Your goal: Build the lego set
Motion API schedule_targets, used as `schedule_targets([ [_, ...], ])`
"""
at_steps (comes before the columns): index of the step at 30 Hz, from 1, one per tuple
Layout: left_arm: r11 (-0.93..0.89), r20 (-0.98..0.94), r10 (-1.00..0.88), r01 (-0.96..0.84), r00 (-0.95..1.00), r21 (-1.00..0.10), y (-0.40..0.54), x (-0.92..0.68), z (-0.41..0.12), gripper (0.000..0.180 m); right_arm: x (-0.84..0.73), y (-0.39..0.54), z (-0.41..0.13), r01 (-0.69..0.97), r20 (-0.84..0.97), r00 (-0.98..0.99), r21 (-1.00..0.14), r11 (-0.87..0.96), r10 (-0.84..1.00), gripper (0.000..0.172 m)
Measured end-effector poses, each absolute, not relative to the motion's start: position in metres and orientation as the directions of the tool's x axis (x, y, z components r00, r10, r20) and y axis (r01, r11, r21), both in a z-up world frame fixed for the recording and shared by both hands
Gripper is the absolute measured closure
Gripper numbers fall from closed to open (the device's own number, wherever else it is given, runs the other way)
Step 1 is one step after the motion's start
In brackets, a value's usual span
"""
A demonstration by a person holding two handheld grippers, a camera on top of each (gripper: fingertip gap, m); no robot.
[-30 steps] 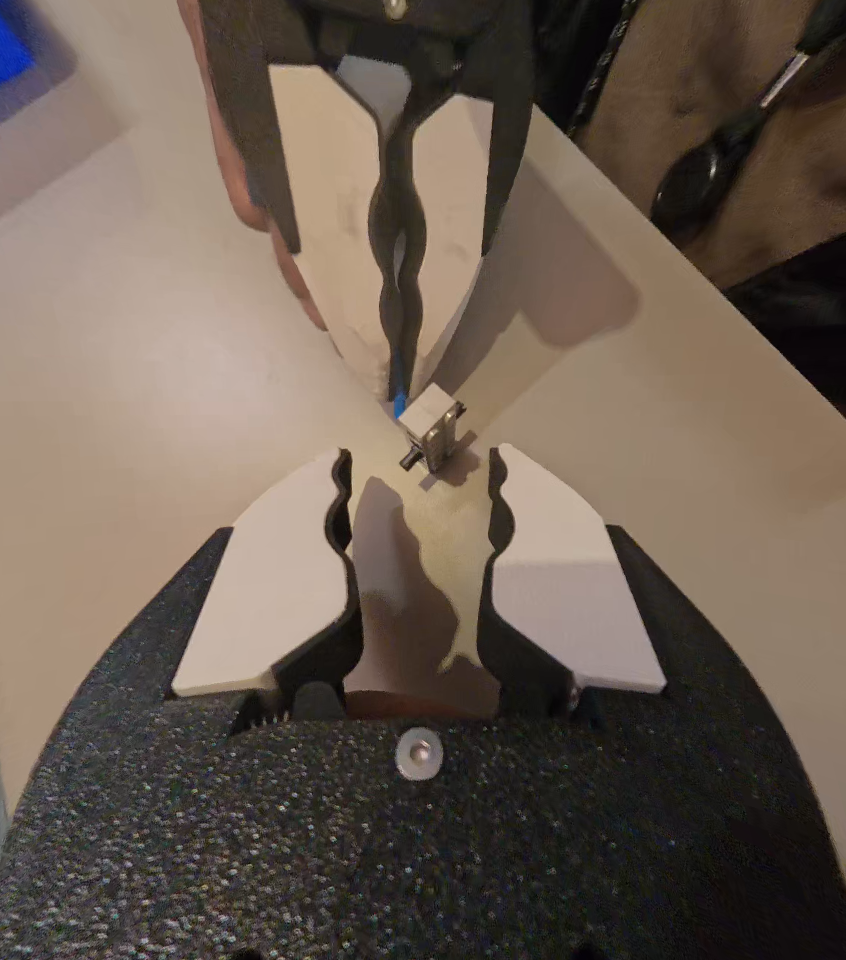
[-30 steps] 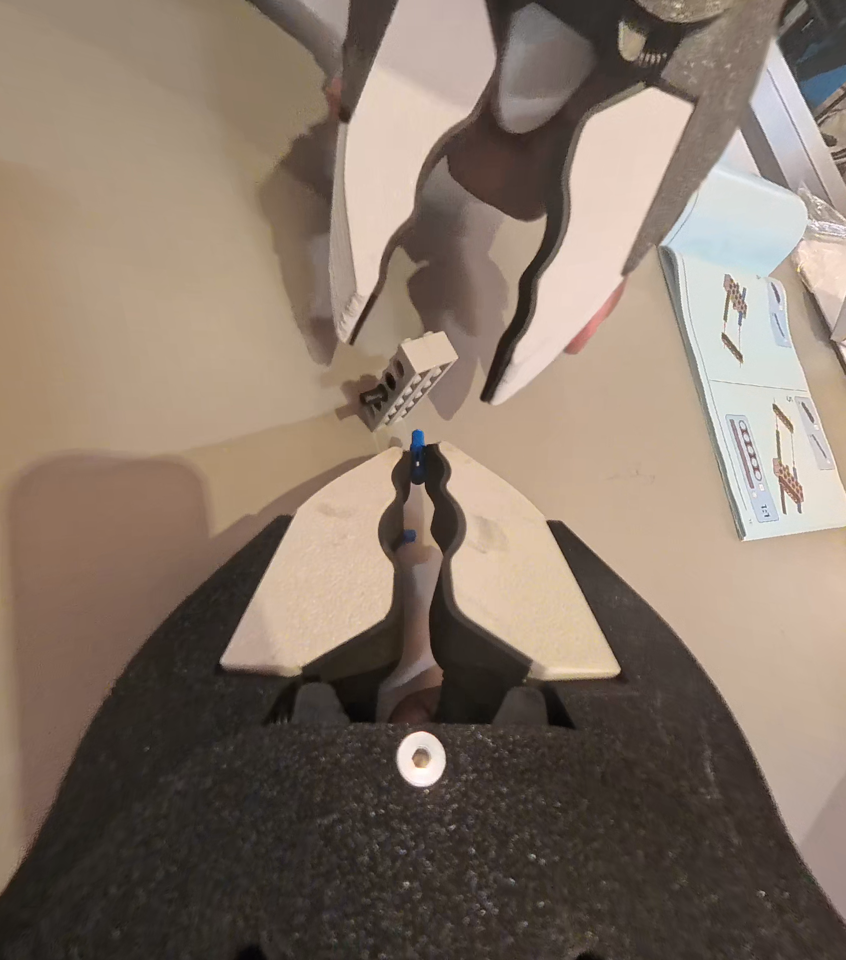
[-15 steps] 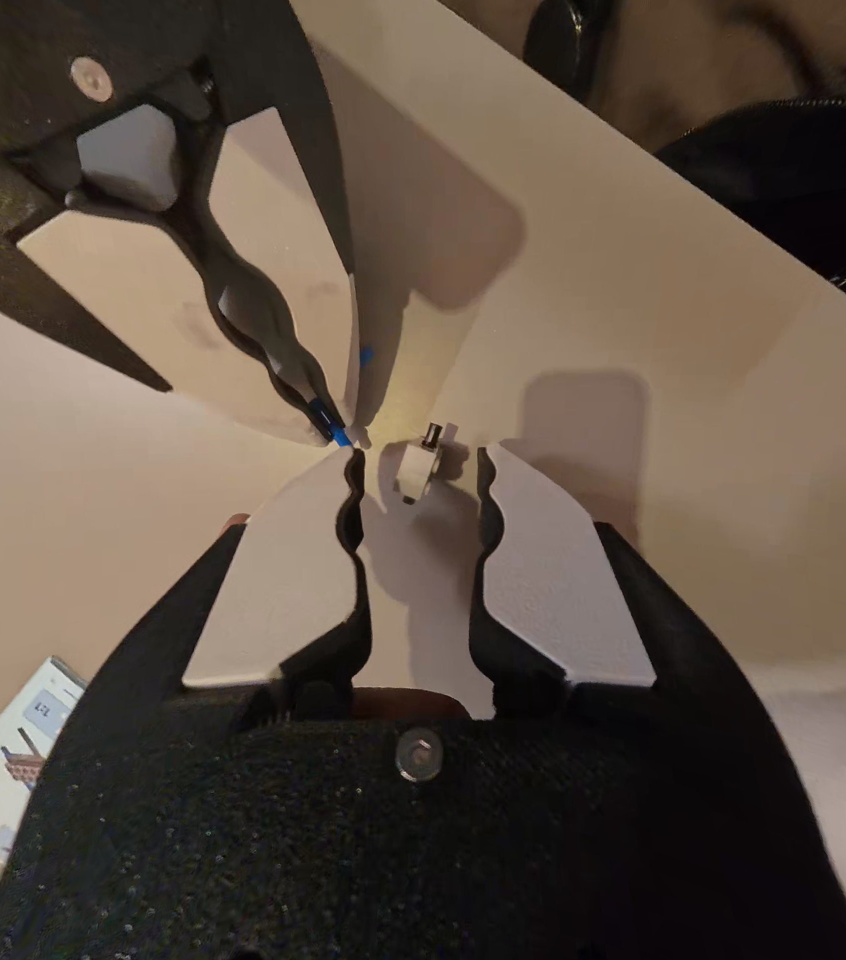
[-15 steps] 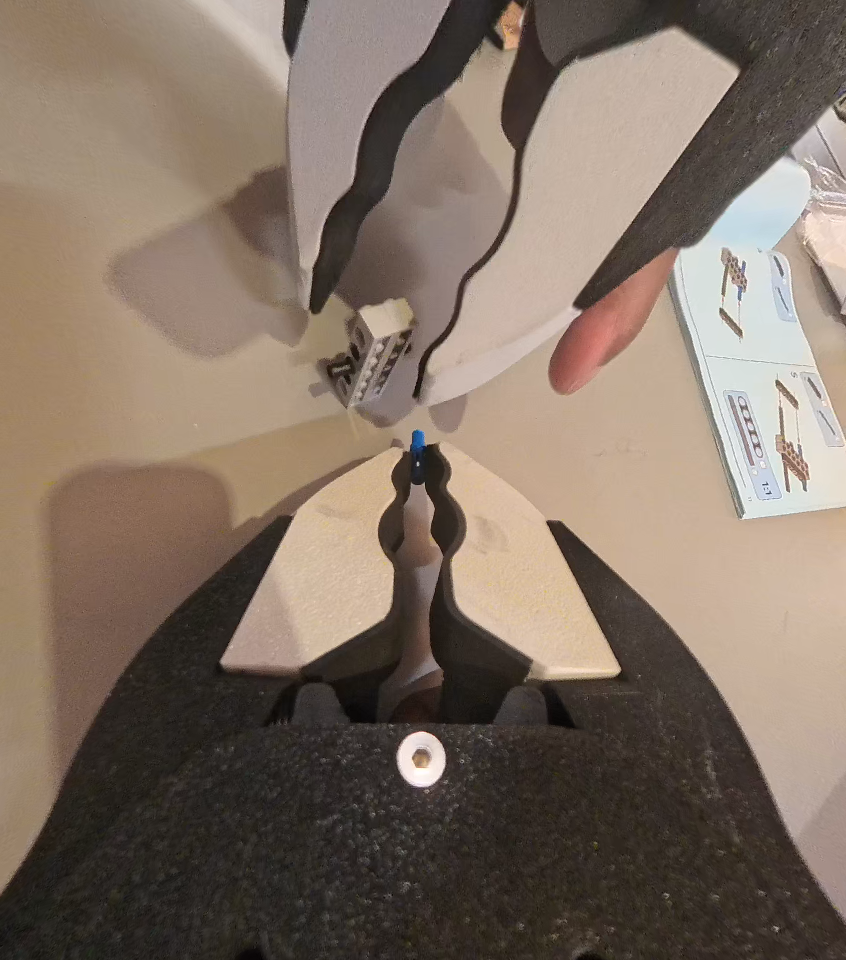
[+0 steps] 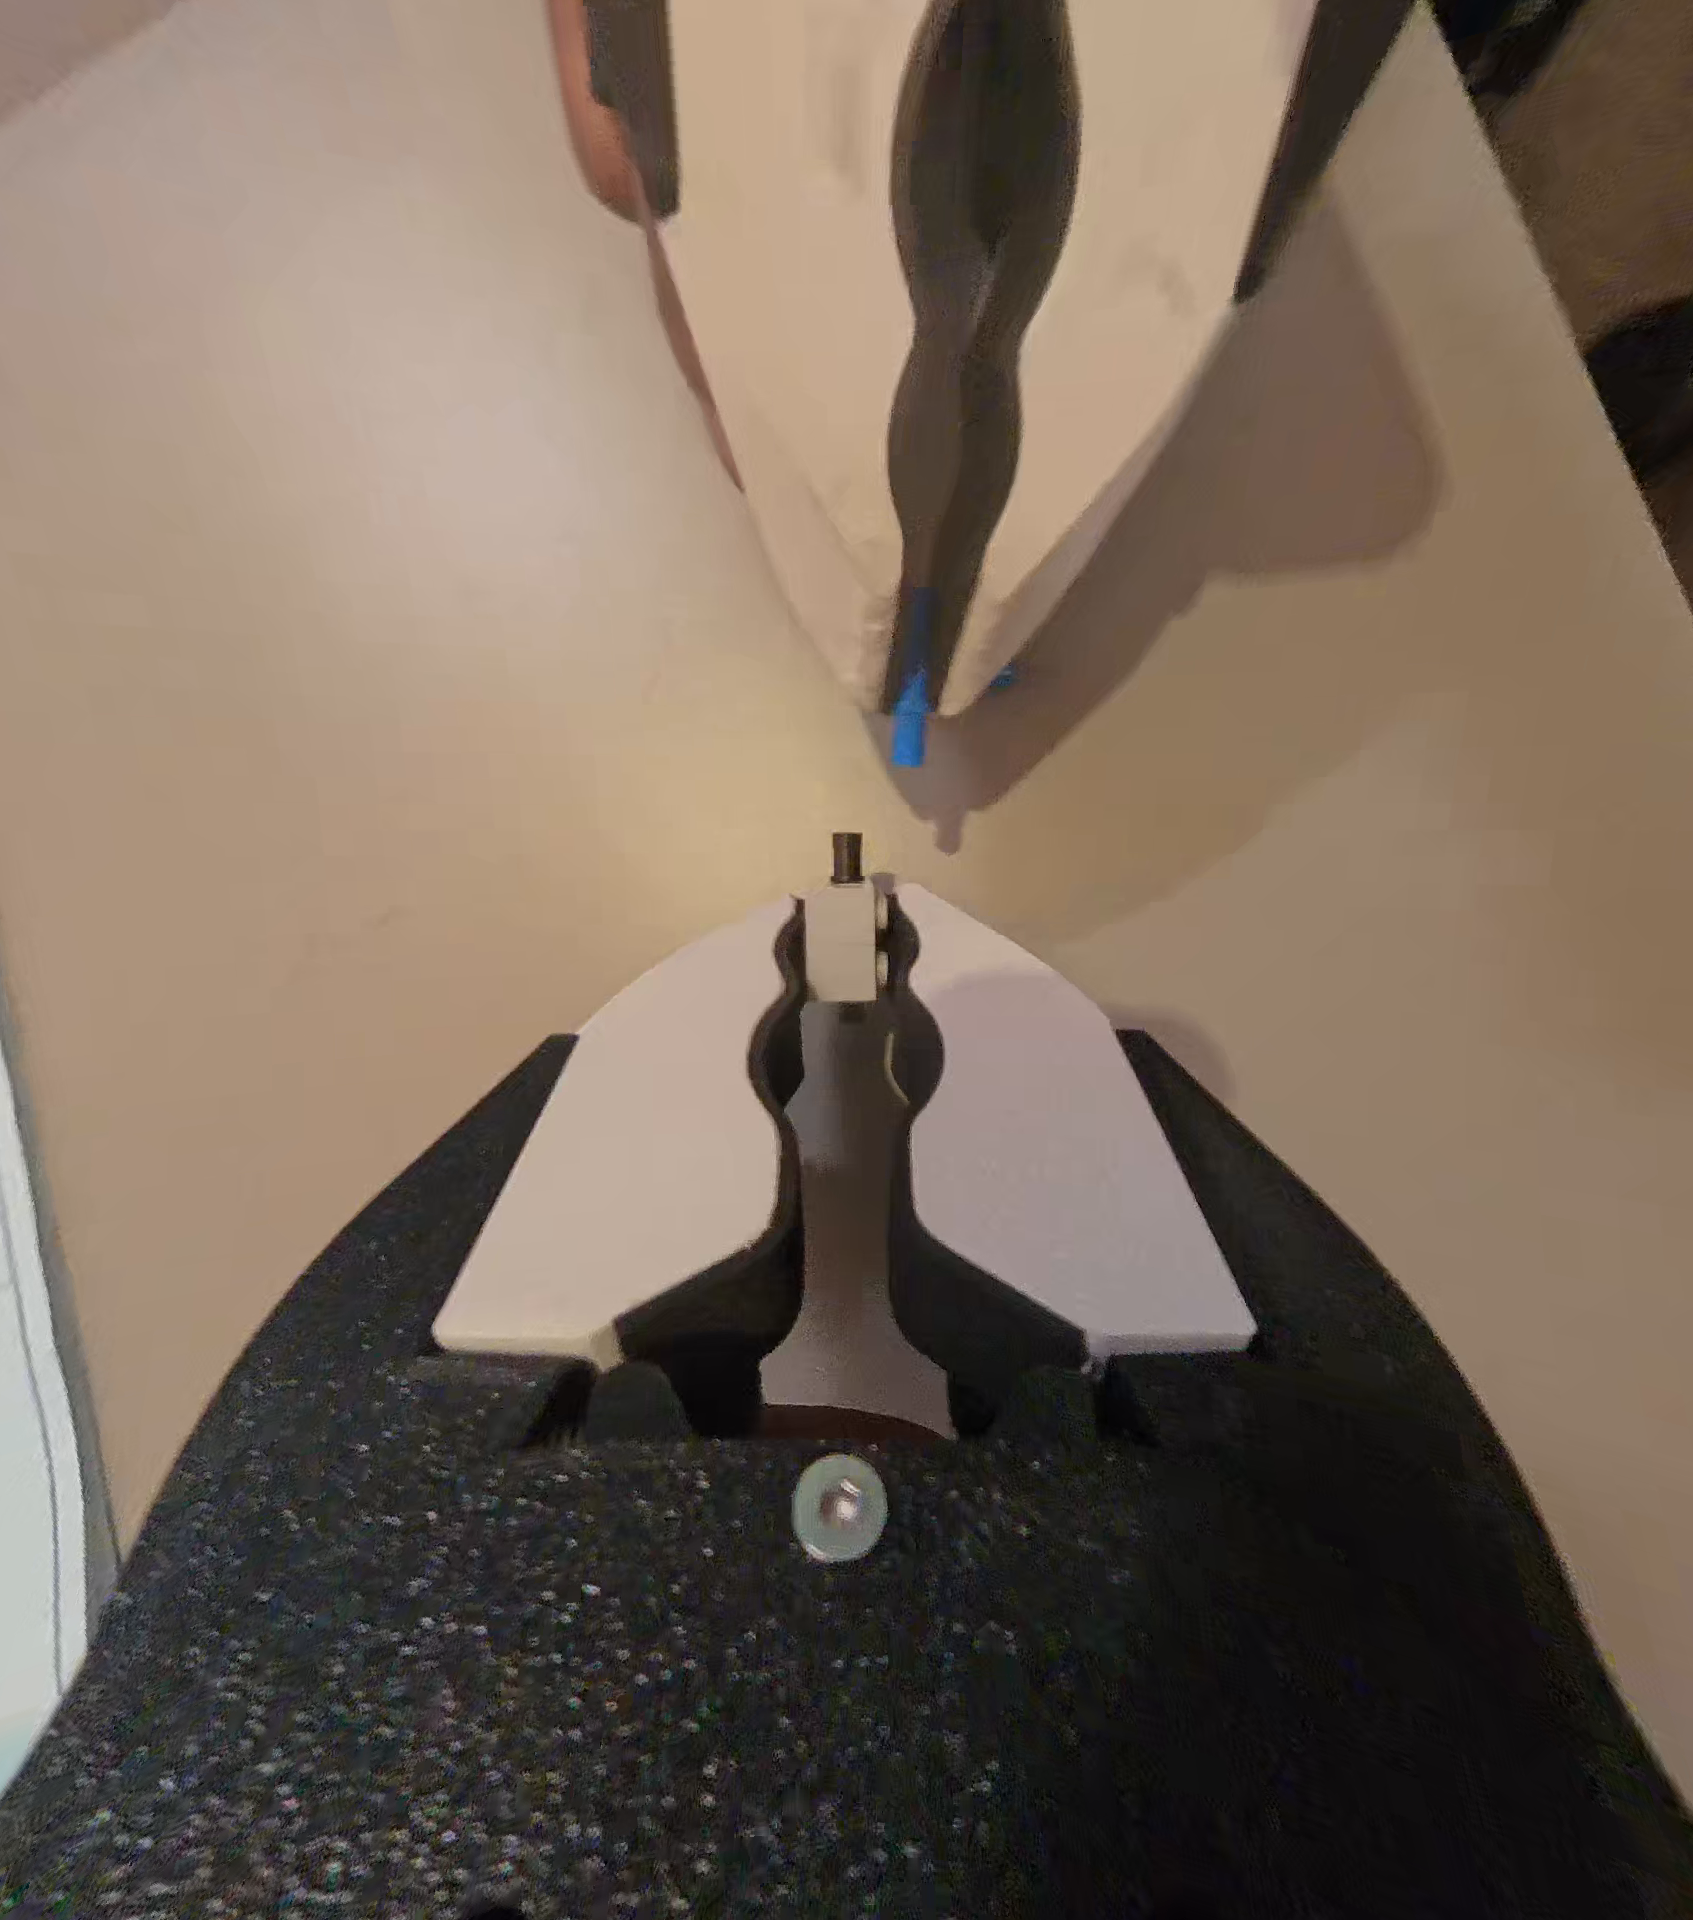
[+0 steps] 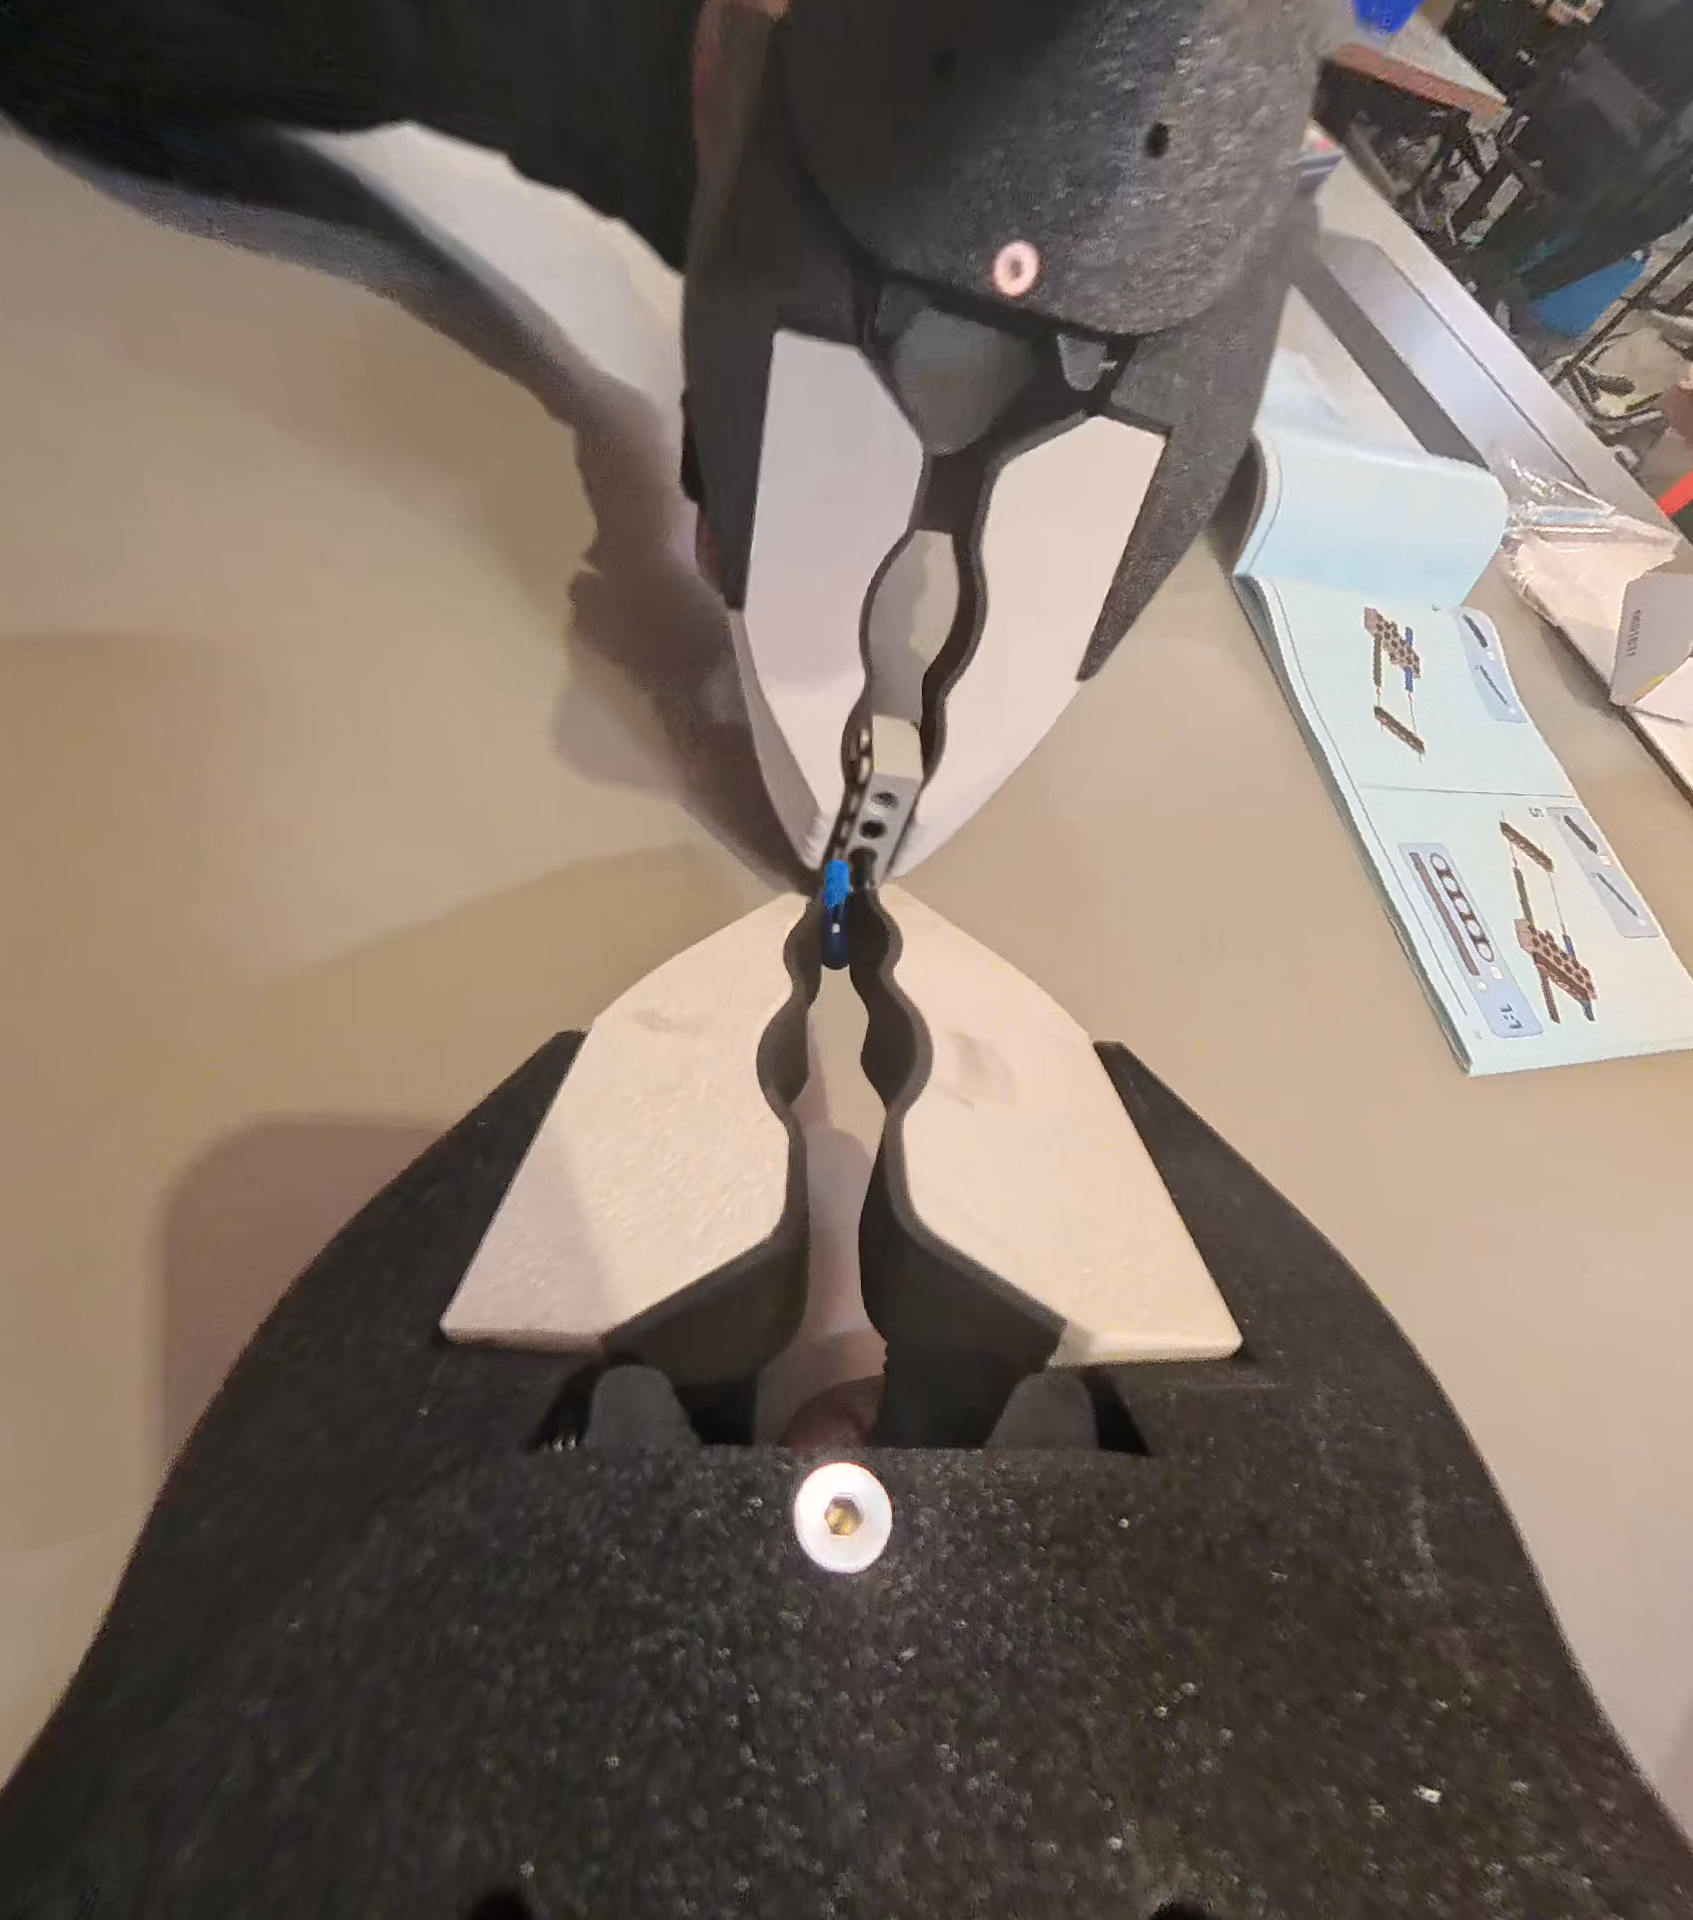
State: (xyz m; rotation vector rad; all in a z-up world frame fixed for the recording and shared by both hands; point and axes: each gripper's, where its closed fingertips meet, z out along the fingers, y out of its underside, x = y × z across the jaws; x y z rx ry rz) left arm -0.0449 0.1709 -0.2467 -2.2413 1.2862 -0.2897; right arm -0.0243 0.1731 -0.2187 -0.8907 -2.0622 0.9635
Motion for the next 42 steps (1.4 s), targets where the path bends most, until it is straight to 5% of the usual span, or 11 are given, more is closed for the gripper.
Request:
schedule_targets([
  [6, -0.438, -0.215, -0.739, -0.698, 0.638, -0.567, 0.169, -0.045, -0.245, 0.168, -0.031, 0.165, -0.211, 0.264, 0.314, -0.519, -0.826, 0.498, 0.795, 0.167],
  [26, -0.431, -0.154, -0.742, -0.641, 0.652, -0.635, 0.159, -0.033, -0.246, 0.168, -0.032, 0.156, -0.219, 0.333, 0.156, -0.594, -0.846, 0.417, 0.789, 0.167],
  [42, -0.417, -0.131, -0.753, -0.621, 0.645, -0.664, 0.159, -0.029, -0.243, 0.169, -0.03, 0.153, -0.216, 0.483, -0.189, -0.621, -0.857, 0.181, 0.761, 0.167],
])
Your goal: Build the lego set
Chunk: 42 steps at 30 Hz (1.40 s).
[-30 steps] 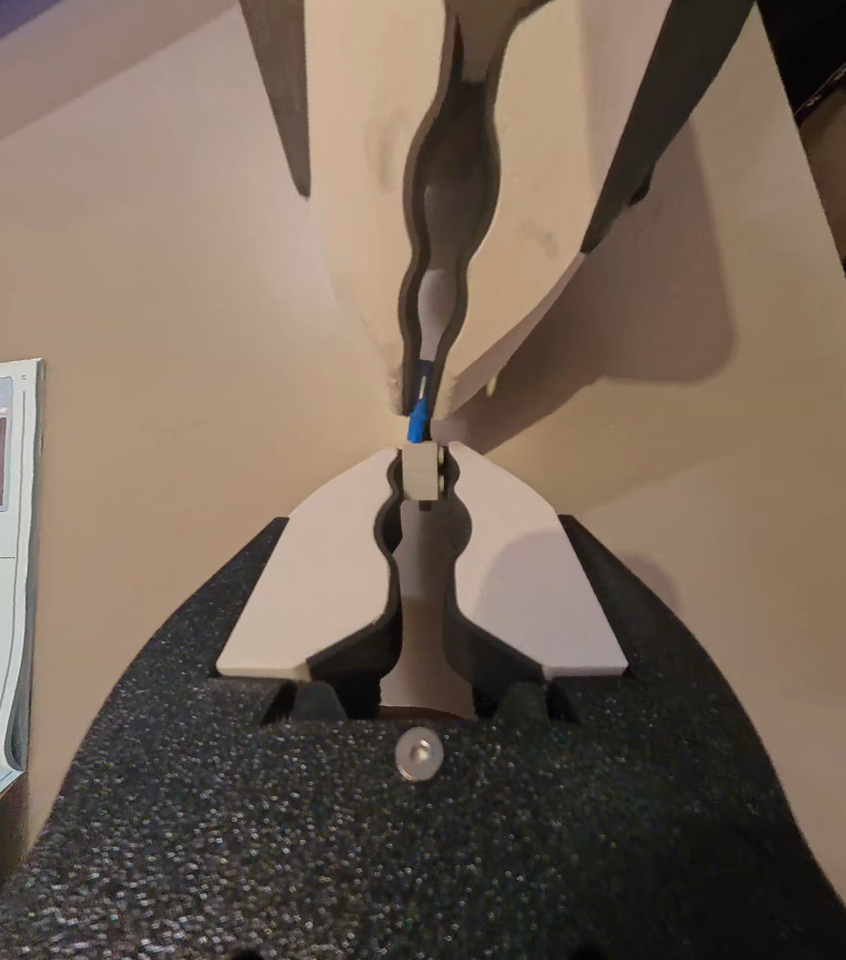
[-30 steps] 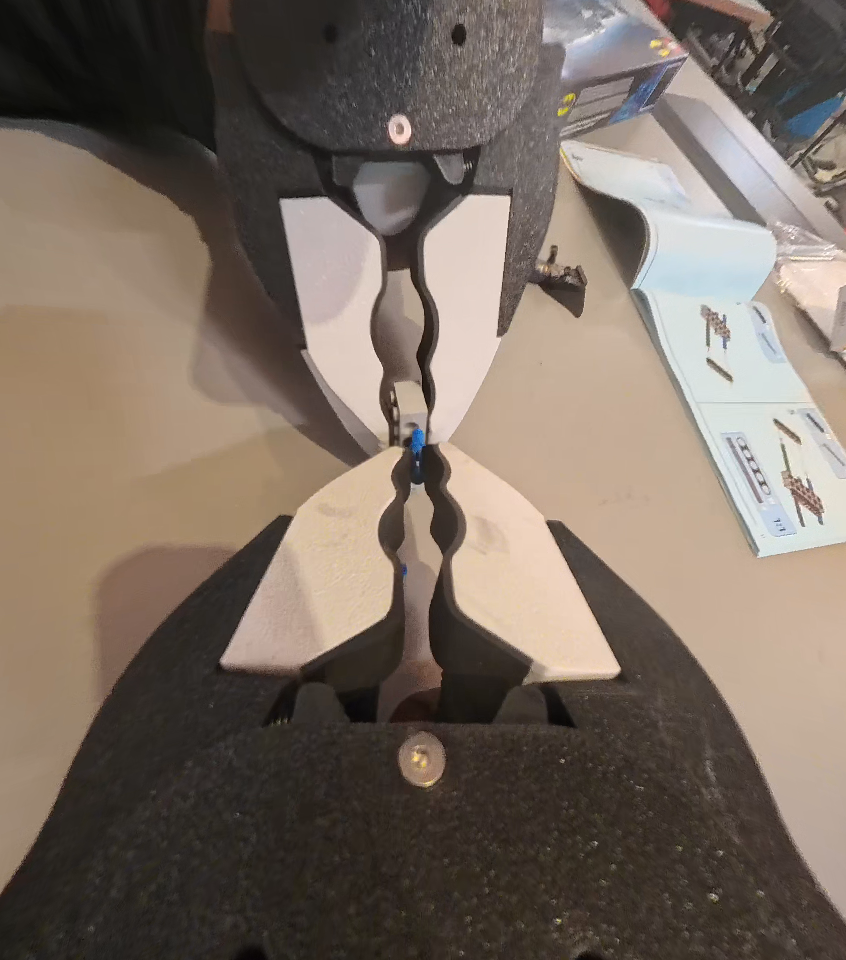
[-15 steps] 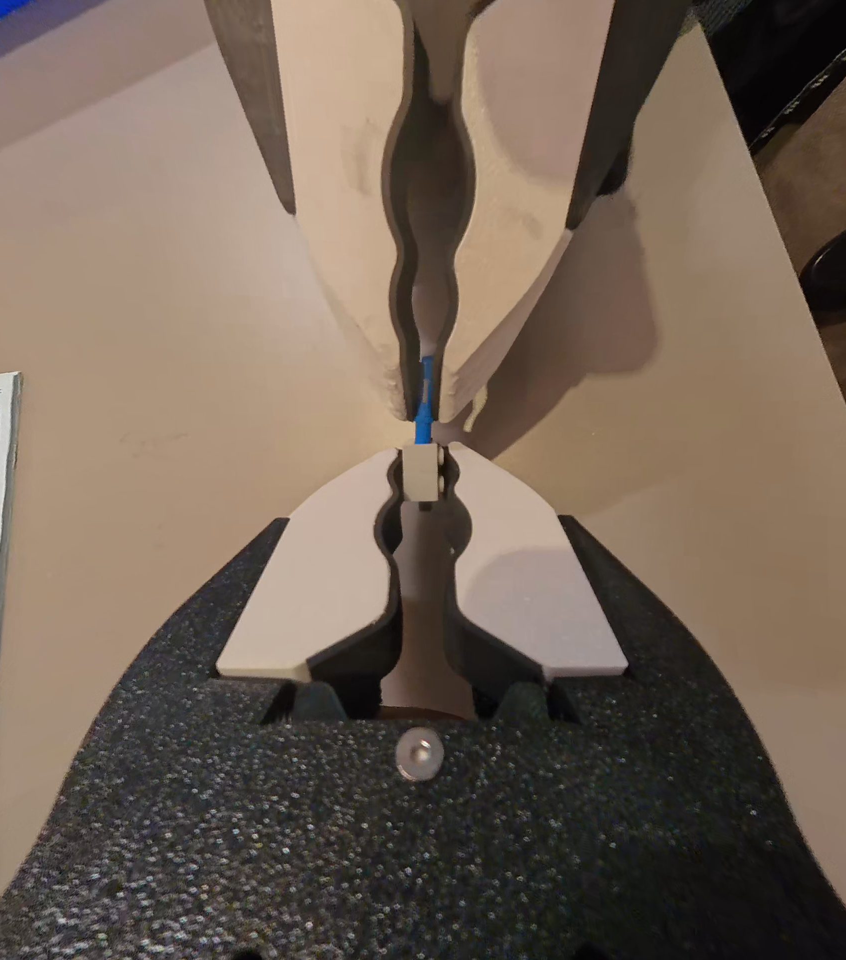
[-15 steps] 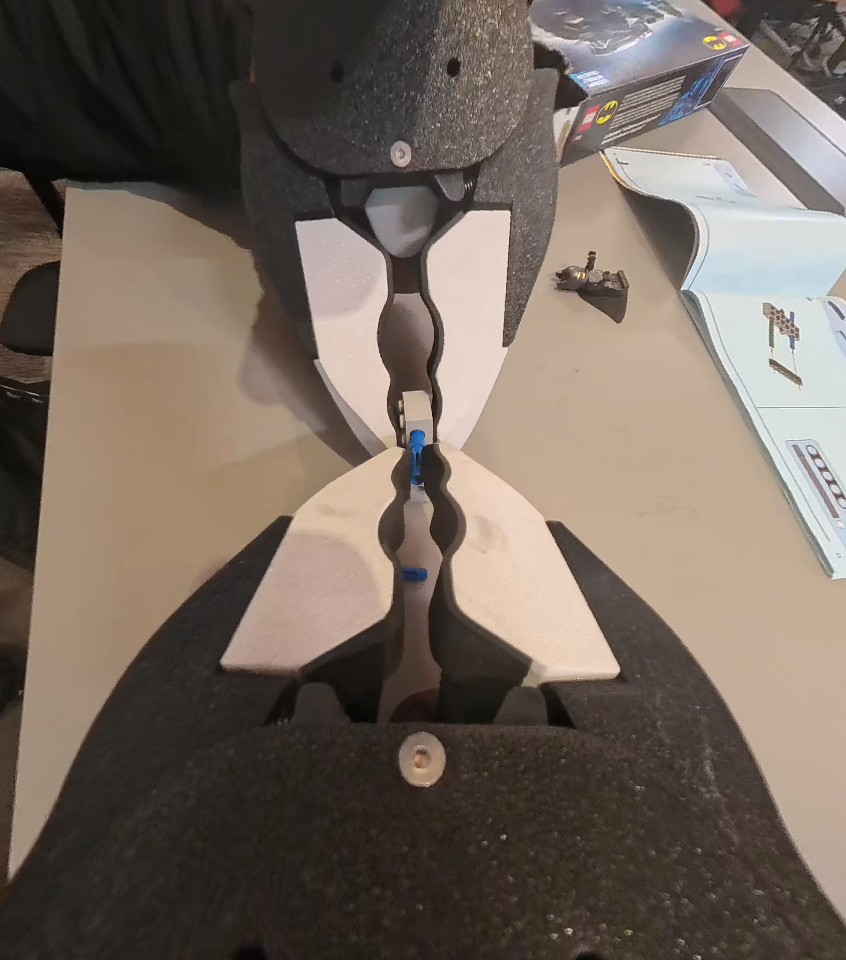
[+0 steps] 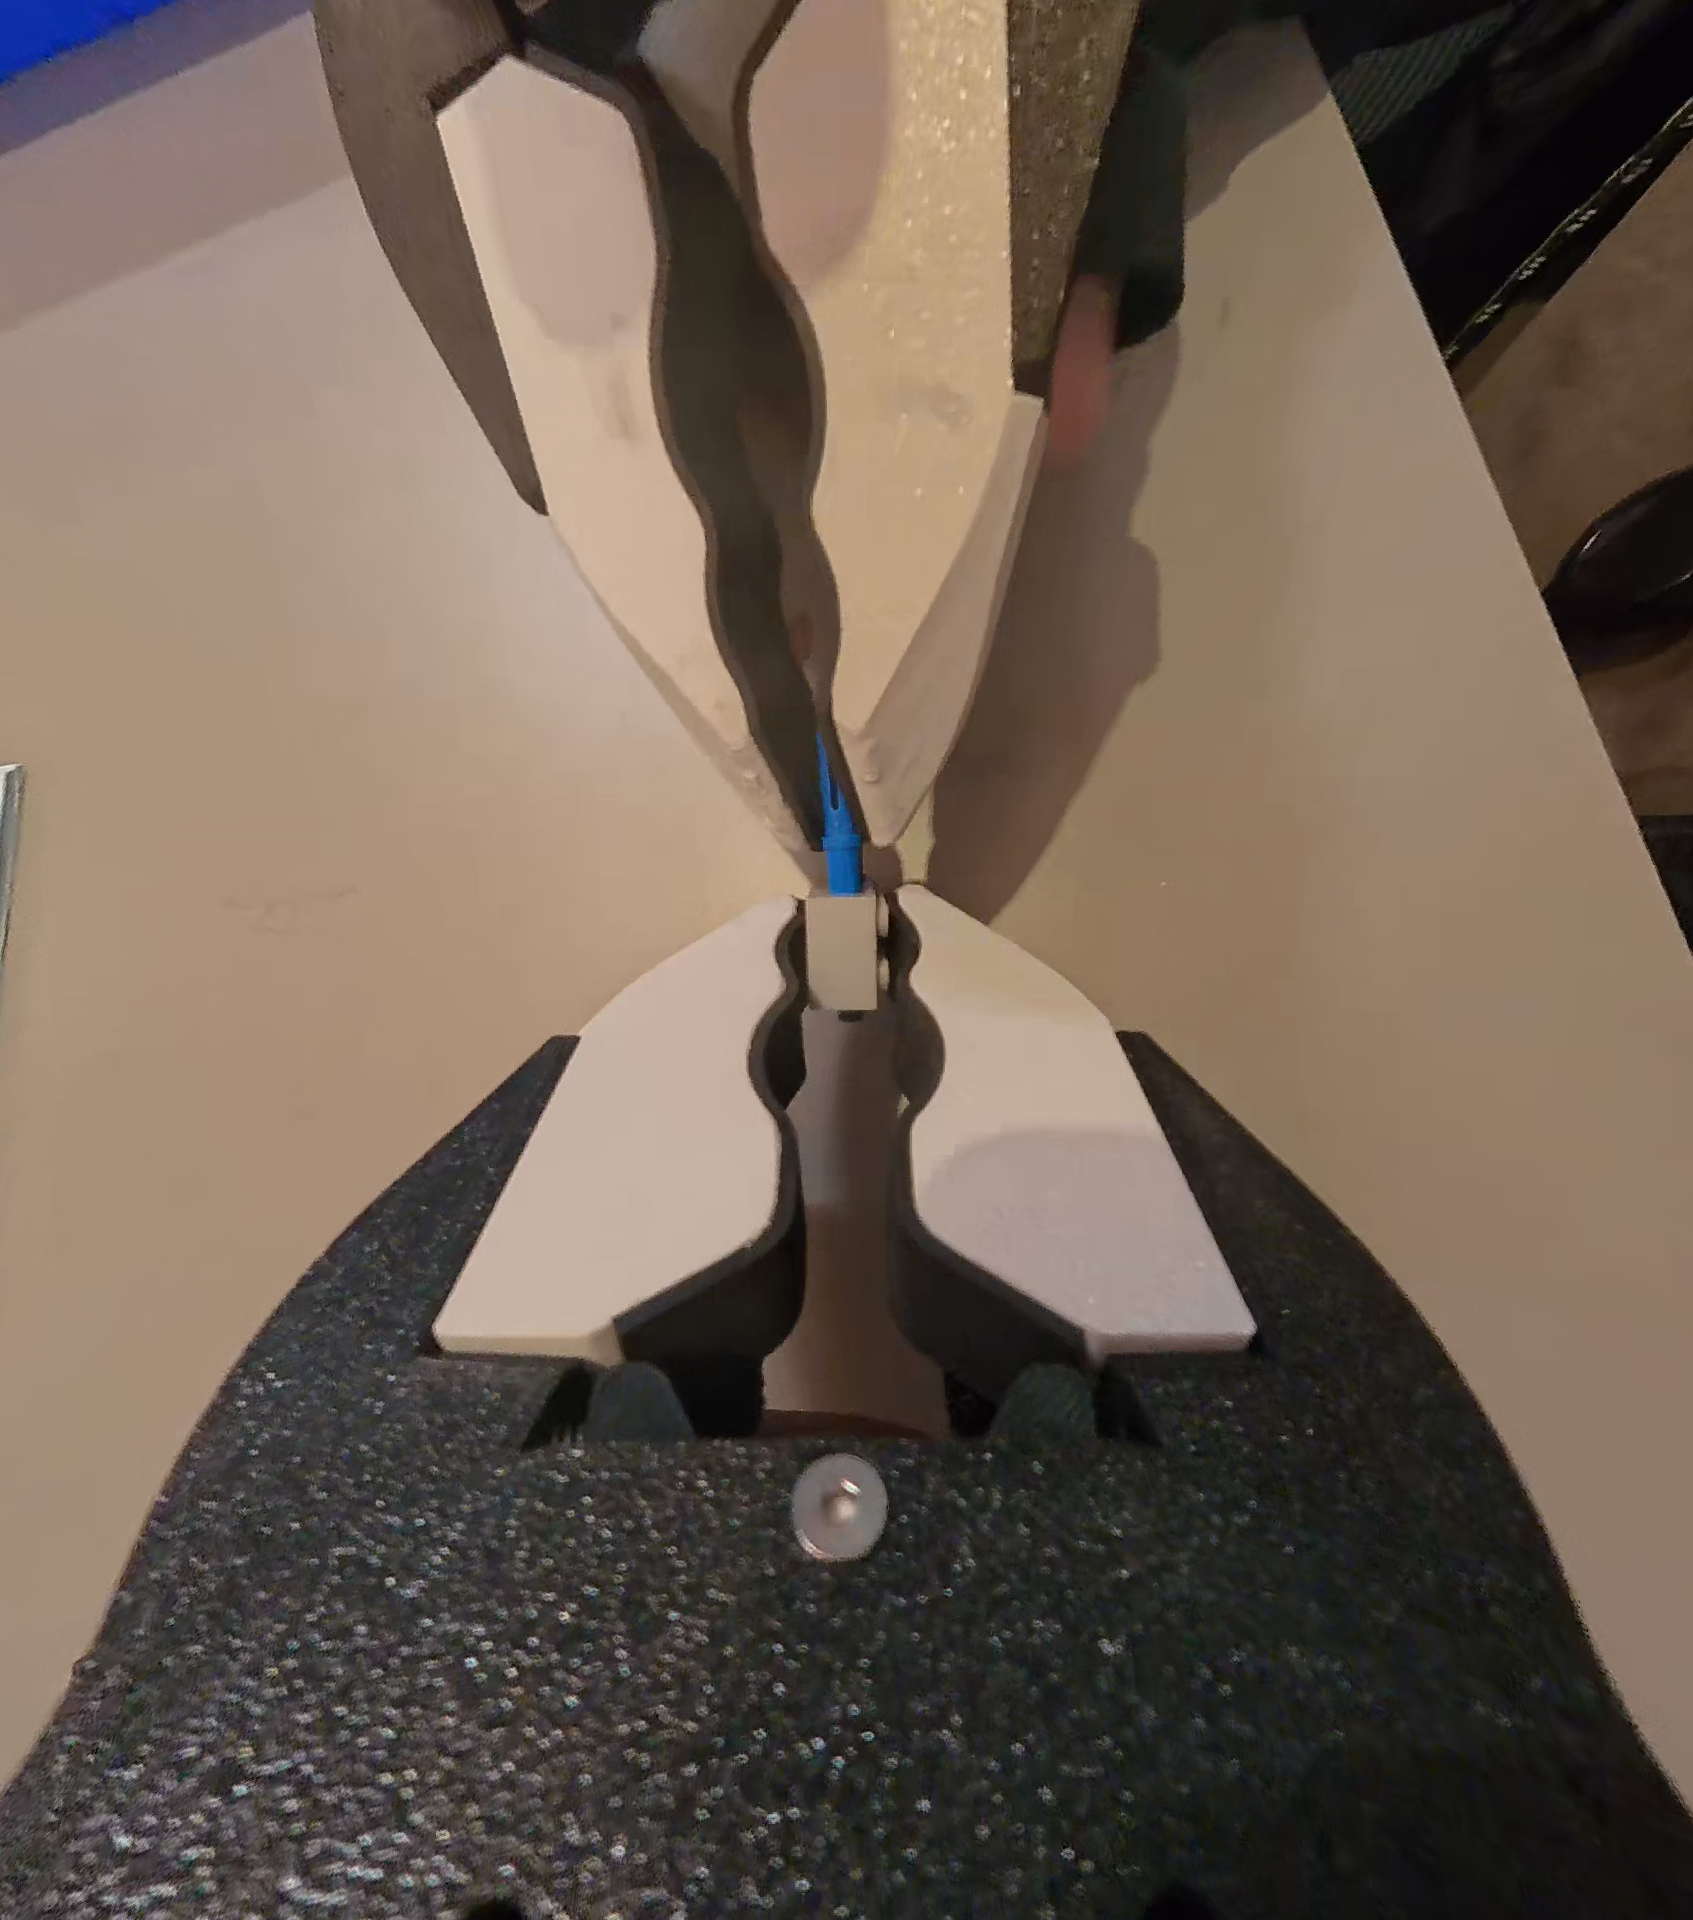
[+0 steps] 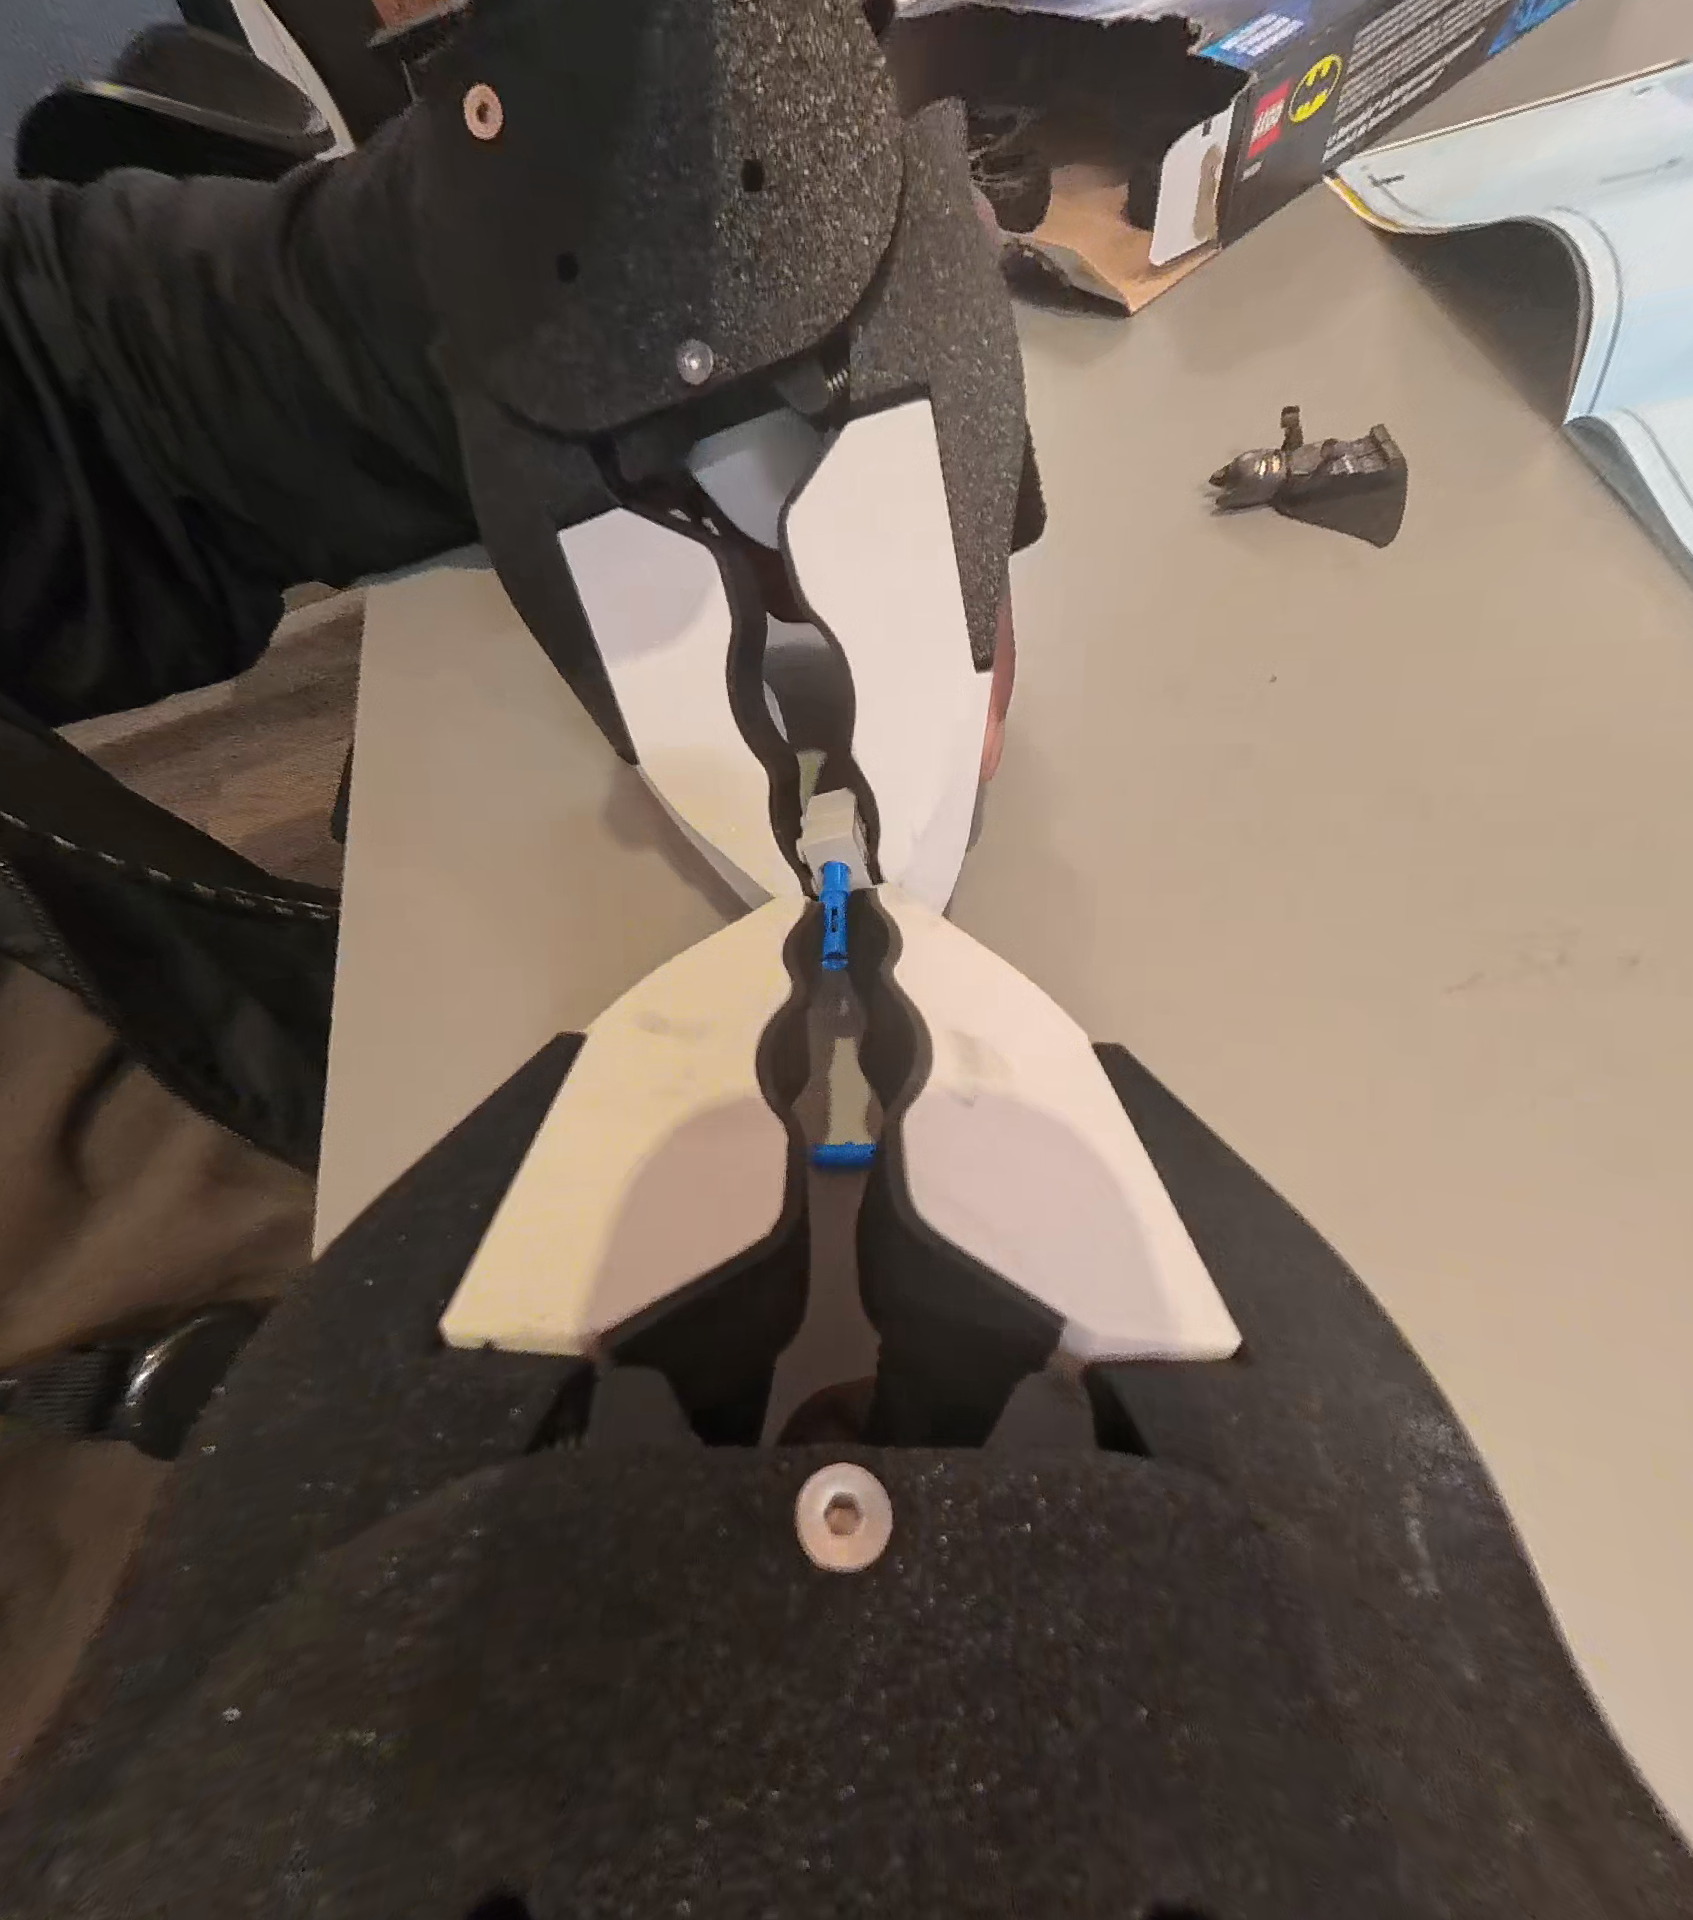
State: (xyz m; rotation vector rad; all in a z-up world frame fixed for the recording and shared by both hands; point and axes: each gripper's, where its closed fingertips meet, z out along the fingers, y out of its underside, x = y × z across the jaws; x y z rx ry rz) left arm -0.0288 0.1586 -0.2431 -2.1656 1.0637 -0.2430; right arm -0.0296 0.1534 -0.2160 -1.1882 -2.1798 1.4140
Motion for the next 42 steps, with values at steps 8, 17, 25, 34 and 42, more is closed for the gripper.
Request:
schedule_targets([
  [8, -0.449, -0.11, -0.746, -0.619, 0.656, -0.644, 0.158, -0.03, -0.246, 0.169, -0.031, 0.154, -0.221, 0.432, -0.02, -0.618, -0.843, 0.319, 0.786, 0.167],
  [17, -0.503, -0.124, -0.721, -0.639, 0.681, -0.582, 0.16, -0.033, -0.246, 0.169, -0.032, 0.159, -0.222, 0.394, 0.22, -0.632, -0.734, 0.553, 0.743, 0.167],
  [25, -0.563, -0.136, -0.696, -0.654, 0.705, -0.506, 0.163, -0.033, -0.247, 0.169, -0.031, 0.162, -0.219, 0.381, 0.271, -0.658, -0.685, 0.621, 0.703, 0.167],
  [34, -0.534, -0.187, -0.706, -0.687, 0.683, -0.493, 0.166, -0.033, -0.247, 0.169, -0.034, 0.159, -0.223, 0.427, 0.1, -0.666, -0.761, 0.488, 0.74, 0.168],
  [42, -0.554, -0.149, -0.69, -0.65, 0.708, -0.52, 0.167, -0.037, -0.247, 0.169, -0.039, 0.161, -0.222, 0.409, 0.103, -0.649, -0.788, 0.459, 0.754, 0.167],
])
